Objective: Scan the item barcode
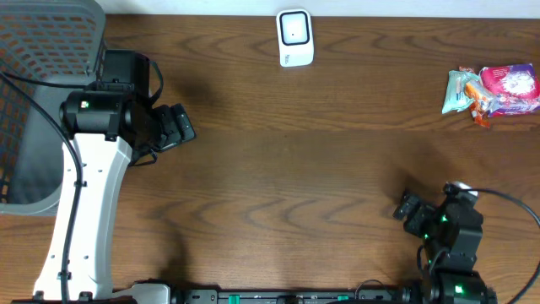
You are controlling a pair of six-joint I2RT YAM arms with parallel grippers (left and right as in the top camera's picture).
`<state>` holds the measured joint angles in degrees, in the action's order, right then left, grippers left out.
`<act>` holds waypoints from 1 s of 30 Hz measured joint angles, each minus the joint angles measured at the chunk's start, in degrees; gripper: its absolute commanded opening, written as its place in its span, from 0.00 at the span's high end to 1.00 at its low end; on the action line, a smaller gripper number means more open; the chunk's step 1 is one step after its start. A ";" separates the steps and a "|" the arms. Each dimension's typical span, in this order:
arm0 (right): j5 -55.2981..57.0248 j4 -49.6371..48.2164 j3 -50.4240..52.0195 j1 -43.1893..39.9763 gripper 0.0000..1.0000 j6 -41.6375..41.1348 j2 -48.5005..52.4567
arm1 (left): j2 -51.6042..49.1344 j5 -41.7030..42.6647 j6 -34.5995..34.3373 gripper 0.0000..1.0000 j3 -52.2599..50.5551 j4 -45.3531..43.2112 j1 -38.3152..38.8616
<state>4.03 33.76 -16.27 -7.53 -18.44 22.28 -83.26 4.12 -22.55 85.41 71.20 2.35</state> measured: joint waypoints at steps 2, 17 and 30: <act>0.02 -1.09 0.02 0.00 0.01 -0.07 -2.08 | 0.00 0.00 0.00 0.02 0.00 -0.02 0.00; -0.37 -25.24 9.51 3.41 0.01 -0.20 -15.04 | 0.00 0.00 0.00 0.02 0.00 -0.02 0.00; -1.05 -29.75 15.63 6.29 0.01 5.07 -21.57 | 0.00 0.00 0.00 0.02 0.00 0.00 0.00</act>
<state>2.98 4.01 -0.64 -1.23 -13.37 0.71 -83.26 4.12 -22.55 85.41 71.20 2.35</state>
